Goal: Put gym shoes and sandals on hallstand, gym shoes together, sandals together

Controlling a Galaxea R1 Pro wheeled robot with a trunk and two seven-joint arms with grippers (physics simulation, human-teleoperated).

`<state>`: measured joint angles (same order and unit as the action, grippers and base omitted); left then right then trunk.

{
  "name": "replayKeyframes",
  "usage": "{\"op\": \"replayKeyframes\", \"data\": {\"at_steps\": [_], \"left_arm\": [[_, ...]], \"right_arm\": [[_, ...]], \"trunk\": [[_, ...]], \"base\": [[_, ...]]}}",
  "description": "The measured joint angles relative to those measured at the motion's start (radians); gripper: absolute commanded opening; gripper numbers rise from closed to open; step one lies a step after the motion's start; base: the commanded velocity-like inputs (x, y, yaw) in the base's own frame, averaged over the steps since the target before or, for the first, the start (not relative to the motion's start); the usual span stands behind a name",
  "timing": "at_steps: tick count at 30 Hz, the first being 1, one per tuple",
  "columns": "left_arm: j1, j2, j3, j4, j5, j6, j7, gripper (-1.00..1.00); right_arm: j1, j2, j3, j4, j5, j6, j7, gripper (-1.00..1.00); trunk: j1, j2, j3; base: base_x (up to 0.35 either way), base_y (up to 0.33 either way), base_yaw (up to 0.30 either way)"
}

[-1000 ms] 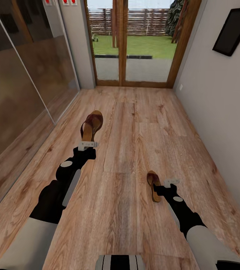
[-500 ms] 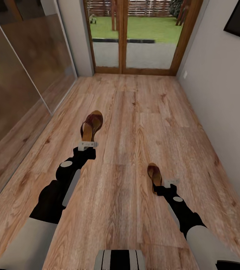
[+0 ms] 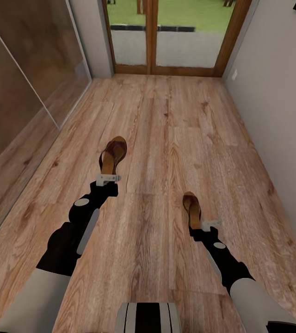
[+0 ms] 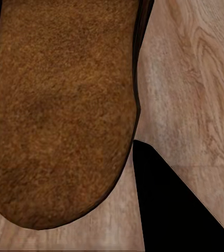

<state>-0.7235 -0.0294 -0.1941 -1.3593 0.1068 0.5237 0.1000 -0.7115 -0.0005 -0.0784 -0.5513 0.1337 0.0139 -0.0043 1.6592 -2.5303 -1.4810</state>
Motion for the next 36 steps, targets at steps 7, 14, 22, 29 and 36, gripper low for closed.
{"op": "replayKeyframes", "data": {"at_steps": [7,14,22,29,36], "left_arm": [[0.0,0.001,0.001,0.0,0.0,0.0,0.0,-1.0],[0.0,0.0,0.001,0.0,0.0,0.0,0.0,-1.0],[0.0,0.001,0.001,0.0,0.0,0.0,0.0,-1.0],[0.0,0.001,0.001,0.0,0.0,0.0,0.0,-1.0],[0.0,0.001,0.001,0.0,0.0,0.0,0.0,-1.0]], "right_arm": [[0.0,0.0,0.004,-0.002,0.002,-0.001,0.0,1.0],[0.0,0.0,0.003,-0.009,0.002,-0.001,0.0,1.0],[0.0,-0.001,-0.002,-0.011,0.0,0.0,-0.001,1.0],[0.0,-0.001,-0.002,-0.011,0.0,0.0,-0.001,1.0],[0.0,-0.001,-0.002,-0.011,0.0,0.0,-0.001,1.0]], "trunk": [[0.0,0.0,0.0],[0.0,0.0,0.0],[0.0,0.0,-0.001],[0.003,-0.002,-0.037],[0.006,-0.003,-0.075]], "base": [[0.0,0.0,0.0],[0.0,0.0,0.0],[0.0,0.0,0.007],[0.0,0.0,0.093],[0.0,0.0,0.105]]}}
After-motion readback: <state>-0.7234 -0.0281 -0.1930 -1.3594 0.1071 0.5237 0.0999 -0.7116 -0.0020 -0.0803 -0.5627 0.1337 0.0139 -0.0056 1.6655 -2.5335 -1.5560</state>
